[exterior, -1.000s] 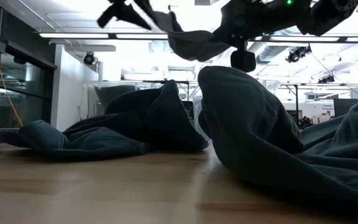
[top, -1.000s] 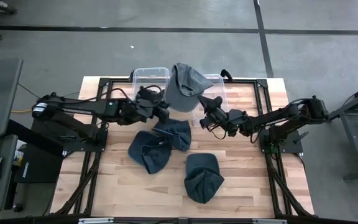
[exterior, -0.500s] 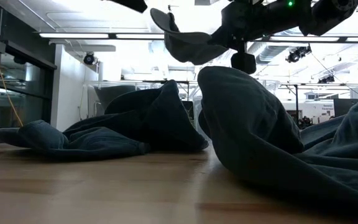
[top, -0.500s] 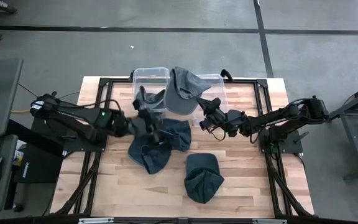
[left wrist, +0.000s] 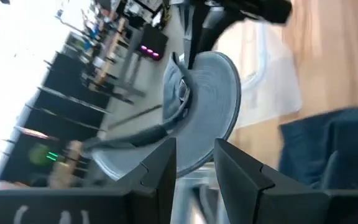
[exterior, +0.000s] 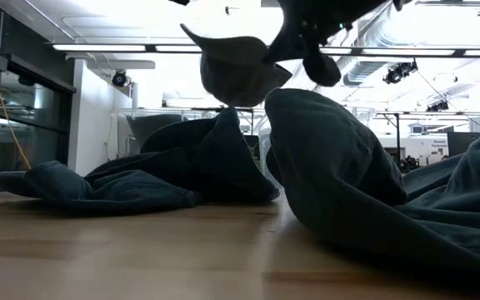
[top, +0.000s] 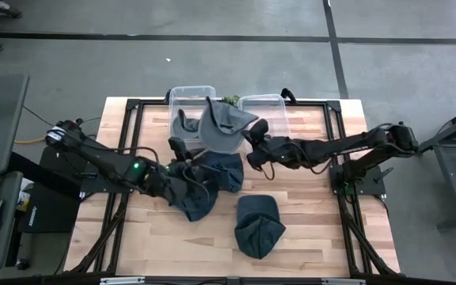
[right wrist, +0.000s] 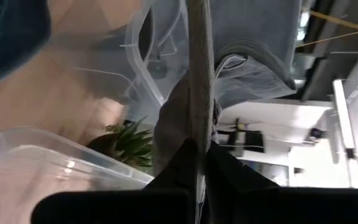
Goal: Pick & Place hat
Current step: Put the gray cap into the left transparent bin
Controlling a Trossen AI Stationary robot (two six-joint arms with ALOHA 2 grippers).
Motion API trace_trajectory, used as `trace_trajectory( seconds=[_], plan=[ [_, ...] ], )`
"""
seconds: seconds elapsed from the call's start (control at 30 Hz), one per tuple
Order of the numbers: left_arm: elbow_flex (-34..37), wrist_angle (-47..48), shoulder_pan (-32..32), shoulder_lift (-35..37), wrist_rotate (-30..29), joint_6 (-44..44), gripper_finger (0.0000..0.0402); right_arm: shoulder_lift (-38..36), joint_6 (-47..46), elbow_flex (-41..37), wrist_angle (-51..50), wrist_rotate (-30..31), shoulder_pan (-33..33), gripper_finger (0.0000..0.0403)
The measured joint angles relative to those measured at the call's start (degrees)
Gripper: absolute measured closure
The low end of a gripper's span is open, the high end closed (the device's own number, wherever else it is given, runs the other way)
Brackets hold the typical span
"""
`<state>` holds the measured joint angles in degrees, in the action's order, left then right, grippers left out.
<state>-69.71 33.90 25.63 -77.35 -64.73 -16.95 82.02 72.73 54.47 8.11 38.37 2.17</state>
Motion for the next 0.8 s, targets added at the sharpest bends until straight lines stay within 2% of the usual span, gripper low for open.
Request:
trace_trajectory(
  seconds=[0.17,0.3,0.57,0.8],
  plan=[
    [0.05,-0.86,-0.07,-3.85,-6.03,-9.04,0.0298,0.0,-4.75,6.08,-12.18,-2.64,0.02,0.0397],
    [0.11,-1.28,0.0,-5.81,-8.0,-13.57,0.0298,0.0,-4.77,7.65,-15.69,-3.08,0.02,0.0397],
    [0.0,-1.45,-0.01,-6.61,-7.28,-14.57,0.0298,0.0,-5.07,7.6,-18.7,-4.23,-0.04,0.0397],
    [0.0,-0.89,0.01,-6.61,-6.76,-18.98,0.0298,0.0,-3.94,7.57,-18.66,-4.5,-0.04,0.0397]
  ],
)
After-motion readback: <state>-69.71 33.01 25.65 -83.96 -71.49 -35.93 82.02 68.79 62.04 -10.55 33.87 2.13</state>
